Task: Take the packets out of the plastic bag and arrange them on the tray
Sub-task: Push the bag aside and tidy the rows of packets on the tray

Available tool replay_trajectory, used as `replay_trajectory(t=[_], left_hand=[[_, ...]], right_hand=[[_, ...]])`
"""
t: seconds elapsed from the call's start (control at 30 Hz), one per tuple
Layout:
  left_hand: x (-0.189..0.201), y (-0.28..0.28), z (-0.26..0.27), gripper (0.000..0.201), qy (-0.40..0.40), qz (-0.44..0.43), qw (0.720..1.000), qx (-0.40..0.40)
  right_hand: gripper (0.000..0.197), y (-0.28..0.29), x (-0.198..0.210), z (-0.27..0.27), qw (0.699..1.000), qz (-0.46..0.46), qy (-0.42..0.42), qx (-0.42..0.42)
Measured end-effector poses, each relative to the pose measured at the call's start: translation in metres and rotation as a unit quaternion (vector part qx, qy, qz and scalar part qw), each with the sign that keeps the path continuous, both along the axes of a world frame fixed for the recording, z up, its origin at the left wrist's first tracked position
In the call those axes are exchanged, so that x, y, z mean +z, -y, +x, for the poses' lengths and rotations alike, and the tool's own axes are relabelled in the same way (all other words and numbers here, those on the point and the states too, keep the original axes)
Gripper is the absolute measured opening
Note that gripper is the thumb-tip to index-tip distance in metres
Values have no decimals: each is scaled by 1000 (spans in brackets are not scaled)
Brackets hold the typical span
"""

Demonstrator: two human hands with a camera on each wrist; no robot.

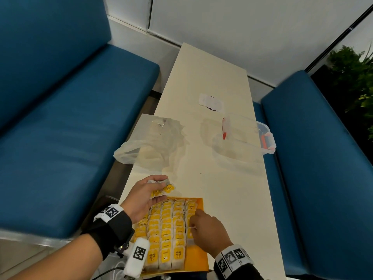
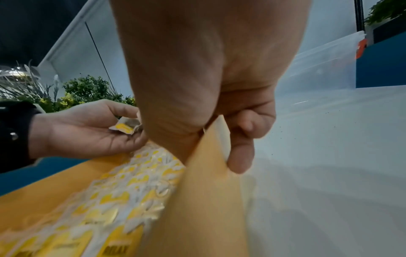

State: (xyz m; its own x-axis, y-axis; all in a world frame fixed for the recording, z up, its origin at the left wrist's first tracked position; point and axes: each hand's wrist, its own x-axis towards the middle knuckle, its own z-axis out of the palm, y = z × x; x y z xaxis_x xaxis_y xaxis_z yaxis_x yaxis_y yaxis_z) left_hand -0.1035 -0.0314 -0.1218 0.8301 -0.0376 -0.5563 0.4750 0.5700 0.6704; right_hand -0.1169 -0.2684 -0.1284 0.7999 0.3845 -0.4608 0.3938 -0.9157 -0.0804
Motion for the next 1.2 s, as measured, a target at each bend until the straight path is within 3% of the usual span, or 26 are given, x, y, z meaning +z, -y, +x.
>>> replay_trajectory(t=[0.17, 0.37, 0.73, 0.87, 0.97, 1.03, 1.07, 1.13, 1.2], left_hand=[[-2, 0, 0, 23, 0, -1, 1000, 1], [-3, 0, 0, 22, -1, -3, 1000, -2], [-3, -3, -1, 23, -3, -3, 1000, -13], [0, -5, 1, 24, -6, -19, 1000, -20], [3, -3, 1, 24, -5, -31, 999, -20], [6, 1, 1, 25, 0, -37, 999, -18], [7, 3, 2, 25, 3, -41, 999, -15], [11, 8, 3, 25, 10, -52, 999, -5], [15, 11, 4, 25, 19, -60, 998, 5]], right_hand=[[20, 4, 8, -7, 999, 35, 24, -1], [28, 6, 5, -15, 997, -13, -9, 71], [28, 1, -3, -18, 998, -32, 11, 51], [28, -3, 9, -17, 991, -29, 120, 55], [24, -12, 23, -4, 965, 68, 255, 3], [25, -22, 33, 8, 952, 120, 277, -50], [27, -28, 39, 13, 953, 147, 249, -91], [35, -41, 50, 22, 943, 239, 111, -202], [39, -54, 55, 29, 895, 334, -19, -295]])
